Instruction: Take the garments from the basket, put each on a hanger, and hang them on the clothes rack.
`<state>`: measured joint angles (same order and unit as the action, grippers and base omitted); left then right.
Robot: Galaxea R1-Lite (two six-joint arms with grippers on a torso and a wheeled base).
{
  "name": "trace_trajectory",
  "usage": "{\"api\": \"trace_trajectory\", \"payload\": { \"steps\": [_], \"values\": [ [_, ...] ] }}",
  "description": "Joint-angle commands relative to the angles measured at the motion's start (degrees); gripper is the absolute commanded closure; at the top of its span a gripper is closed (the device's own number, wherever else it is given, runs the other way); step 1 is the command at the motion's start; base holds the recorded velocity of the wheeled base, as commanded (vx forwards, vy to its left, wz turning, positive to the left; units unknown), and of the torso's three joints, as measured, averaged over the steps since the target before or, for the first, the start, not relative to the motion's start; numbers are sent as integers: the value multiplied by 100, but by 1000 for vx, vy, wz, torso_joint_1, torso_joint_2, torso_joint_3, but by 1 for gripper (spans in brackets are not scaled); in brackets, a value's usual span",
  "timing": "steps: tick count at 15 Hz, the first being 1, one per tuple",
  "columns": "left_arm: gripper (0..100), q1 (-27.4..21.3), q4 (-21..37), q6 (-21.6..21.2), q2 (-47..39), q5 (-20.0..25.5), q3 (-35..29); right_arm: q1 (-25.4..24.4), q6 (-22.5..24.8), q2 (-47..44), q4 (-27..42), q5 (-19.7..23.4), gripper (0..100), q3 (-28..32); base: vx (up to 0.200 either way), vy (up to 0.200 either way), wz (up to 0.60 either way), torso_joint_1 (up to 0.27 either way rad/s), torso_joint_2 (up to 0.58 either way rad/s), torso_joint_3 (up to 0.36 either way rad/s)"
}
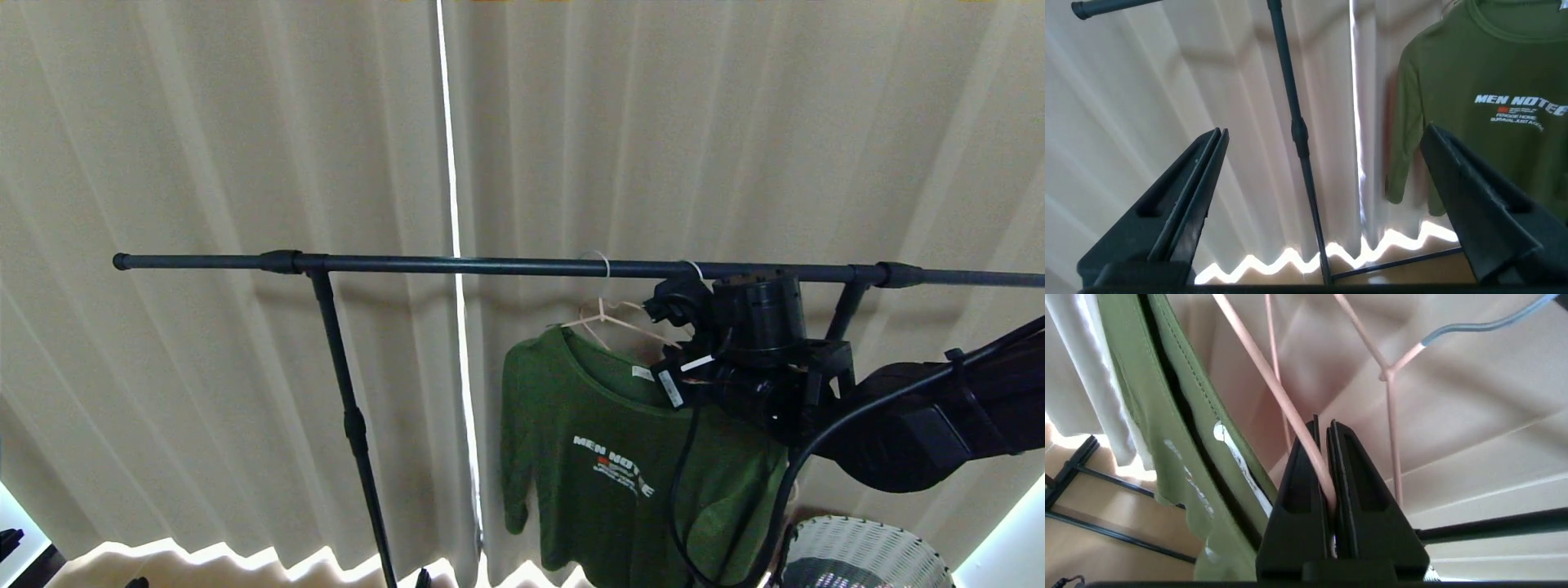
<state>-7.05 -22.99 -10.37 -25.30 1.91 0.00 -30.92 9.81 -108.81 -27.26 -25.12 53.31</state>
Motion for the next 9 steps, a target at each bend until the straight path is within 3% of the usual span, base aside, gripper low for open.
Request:
{"api": "trace_trajectory", "payload": {
  "steps": [1,2,8,9],
  "values": [
    [0,1,-4,0,-10,2,0,-11,3,-35,1,-1,100,13,0,0,0,0,0,0],
    [0,1,-4,0,-10,2,0,-11,3,-26,1,-1,0,4,0,0,0,0,0,0],
    [0,1,-12,0,7,2,0,-134,-85,-8,-95,43,0,-75,0,0,0,0,0,0],
    [0,1,-4,0,16,2,0,-222,-305,-8,-95,78,0,-84,0,0,0,0,0,0]
  ]
}}
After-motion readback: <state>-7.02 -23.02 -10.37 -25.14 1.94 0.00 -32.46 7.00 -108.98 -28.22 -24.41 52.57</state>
